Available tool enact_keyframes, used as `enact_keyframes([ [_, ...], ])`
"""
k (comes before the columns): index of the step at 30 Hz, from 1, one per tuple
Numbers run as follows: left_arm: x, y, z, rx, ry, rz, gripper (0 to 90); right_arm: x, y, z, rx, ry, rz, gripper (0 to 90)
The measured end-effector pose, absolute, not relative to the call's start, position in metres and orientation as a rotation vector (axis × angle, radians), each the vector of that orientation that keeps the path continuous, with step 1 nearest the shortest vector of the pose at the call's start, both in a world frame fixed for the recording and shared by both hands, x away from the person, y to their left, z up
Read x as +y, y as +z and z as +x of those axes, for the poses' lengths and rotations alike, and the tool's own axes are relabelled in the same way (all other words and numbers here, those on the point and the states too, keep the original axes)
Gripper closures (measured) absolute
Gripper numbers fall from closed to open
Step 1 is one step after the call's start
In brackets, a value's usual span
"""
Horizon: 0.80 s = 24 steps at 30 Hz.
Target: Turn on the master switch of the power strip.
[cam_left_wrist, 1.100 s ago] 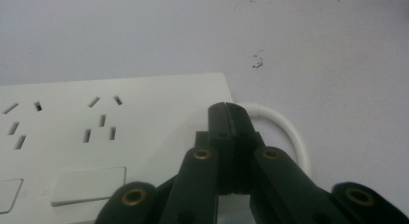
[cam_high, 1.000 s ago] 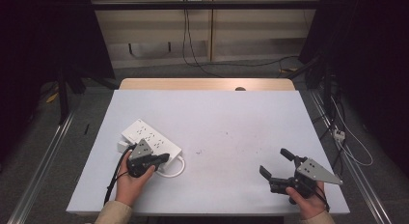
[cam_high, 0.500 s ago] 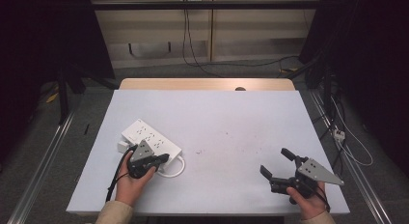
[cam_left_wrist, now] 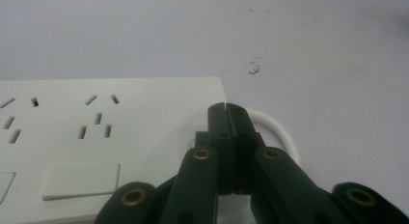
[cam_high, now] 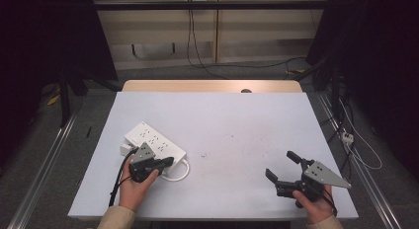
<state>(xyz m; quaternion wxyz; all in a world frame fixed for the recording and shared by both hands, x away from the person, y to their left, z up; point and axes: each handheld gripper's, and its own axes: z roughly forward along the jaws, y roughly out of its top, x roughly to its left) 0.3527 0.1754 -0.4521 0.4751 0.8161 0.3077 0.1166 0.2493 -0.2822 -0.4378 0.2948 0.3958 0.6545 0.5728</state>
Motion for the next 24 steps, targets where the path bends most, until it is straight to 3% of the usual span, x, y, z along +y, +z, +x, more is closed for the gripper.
enact_keyframes([
  [8,0.1786,-0.4491,0.3529,0.778,0.286,1.965,82.7,-0.2821,-0.4378,0.2494,1.744,1.527,1.049,4.1],
  [21,0.1799,-0.4452,0.3535,0.802,0.257,1.929,61.5,-0.2821,-0.4378,0.2496,1.743,1.525,1.05,4.1],
  [24,0.1804,-0.4457,0.3545,0.812,0.235,1.918,51.3,-0.2825,-0.4381,0.2494,1.745,1.526,1.051,4.1],
])
